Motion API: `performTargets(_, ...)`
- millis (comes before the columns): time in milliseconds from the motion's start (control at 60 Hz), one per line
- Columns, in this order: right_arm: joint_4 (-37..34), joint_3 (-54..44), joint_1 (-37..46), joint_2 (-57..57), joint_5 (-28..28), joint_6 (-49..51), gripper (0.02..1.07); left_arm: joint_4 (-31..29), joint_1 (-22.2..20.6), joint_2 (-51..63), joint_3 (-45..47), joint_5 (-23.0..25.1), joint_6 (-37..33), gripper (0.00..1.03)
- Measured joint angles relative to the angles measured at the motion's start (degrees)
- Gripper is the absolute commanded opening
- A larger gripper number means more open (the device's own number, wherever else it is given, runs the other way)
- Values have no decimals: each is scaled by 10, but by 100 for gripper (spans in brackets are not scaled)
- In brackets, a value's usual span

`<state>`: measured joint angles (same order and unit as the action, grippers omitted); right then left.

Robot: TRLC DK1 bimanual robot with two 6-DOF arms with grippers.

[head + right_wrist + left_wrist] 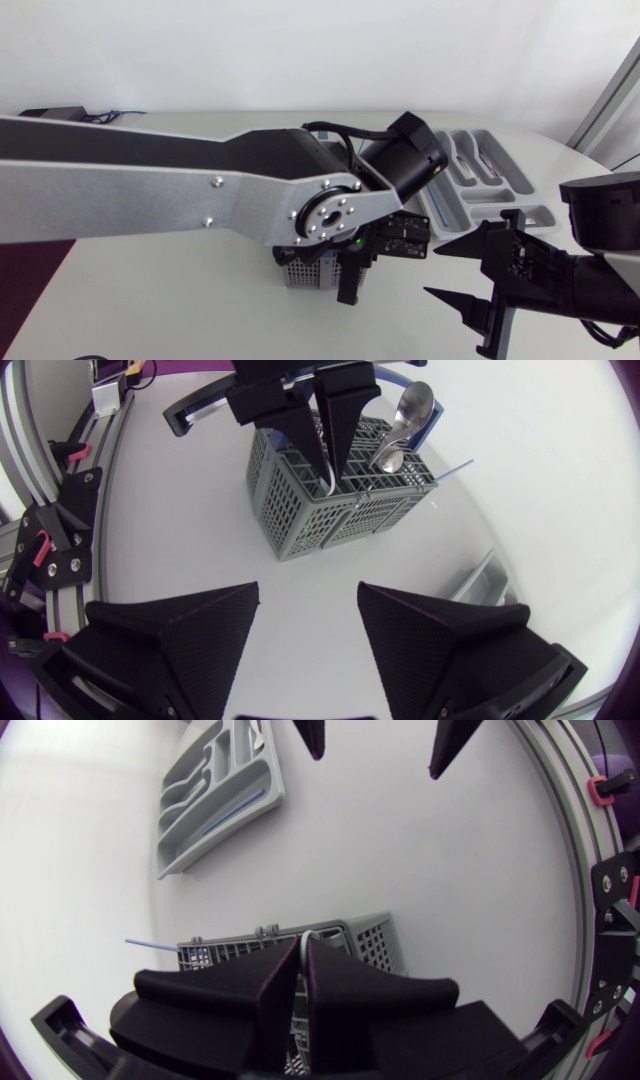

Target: Unload the cutlery basket into the drawer organizer.

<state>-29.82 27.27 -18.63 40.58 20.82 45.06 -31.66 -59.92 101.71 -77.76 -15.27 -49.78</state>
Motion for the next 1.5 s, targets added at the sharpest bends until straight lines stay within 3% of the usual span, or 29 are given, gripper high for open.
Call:
performTargets(833,-4,0,-1,-57,2,-30,75,-15,-32,-96,0,-50,3,15)
performTargets(1017,14,0,-12,-99,-2,-74,75,-16,-37,-124,0,-52,45,15)
performTargets(1233,53,0,-48,-133,-44,-128,75,-8,-36,-147,-14,-52,109,15)
performTargets(1500,153,-15,-144,-142,-175,-181,75,-6,-20,-161,-45,-36,203,16)
